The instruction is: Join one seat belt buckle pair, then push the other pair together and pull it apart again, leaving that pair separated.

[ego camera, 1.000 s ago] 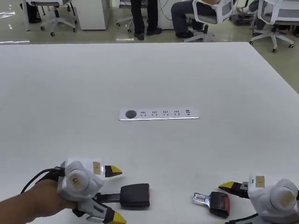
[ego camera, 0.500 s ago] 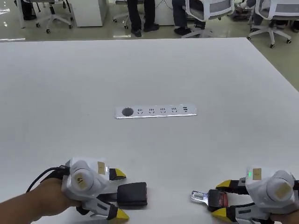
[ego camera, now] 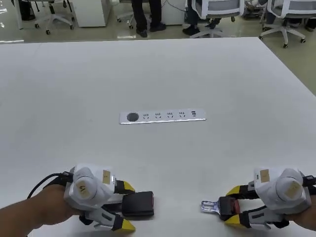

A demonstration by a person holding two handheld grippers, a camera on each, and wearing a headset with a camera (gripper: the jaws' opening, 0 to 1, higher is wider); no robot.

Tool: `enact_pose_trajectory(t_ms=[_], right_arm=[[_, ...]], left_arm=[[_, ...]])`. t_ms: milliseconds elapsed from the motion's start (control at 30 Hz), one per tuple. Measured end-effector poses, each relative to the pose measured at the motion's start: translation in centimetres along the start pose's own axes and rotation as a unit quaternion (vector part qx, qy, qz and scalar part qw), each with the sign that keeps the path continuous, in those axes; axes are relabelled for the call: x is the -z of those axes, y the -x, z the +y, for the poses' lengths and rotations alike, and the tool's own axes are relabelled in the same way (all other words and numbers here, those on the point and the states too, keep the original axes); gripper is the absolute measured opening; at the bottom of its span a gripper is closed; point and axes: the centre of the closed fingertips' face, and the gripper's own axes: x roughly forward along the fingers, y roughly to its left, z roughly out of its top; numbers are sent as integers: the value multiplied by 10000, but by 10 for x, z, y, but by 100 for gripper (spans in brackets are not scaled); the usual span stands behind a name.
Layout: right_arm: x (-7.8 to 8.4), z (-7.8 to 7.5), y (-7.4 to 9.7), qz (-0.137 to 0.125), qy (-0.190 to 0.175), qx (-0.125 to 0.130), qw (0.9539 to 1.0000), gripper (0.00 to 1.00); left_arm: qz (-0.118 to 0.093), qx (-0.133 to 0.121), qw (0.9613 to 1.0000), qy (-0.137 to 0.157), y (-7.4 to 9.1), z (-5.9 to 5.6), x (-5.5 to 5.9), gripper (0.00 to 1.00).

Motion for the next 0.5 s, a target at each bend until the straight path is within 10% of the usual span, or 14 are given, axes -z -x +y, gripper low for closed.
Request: enact_pose_trajectory(t_ms=[33,500], right_arm=[[-1,0,0,-5,-3,-2,10000,35],[-6,0,-8,16,145,-182,9997,35]], left_arm=[[-5,-252,9997,65,0,9,1,34],[121,160,9997,-148,-12,-2,2,34]])
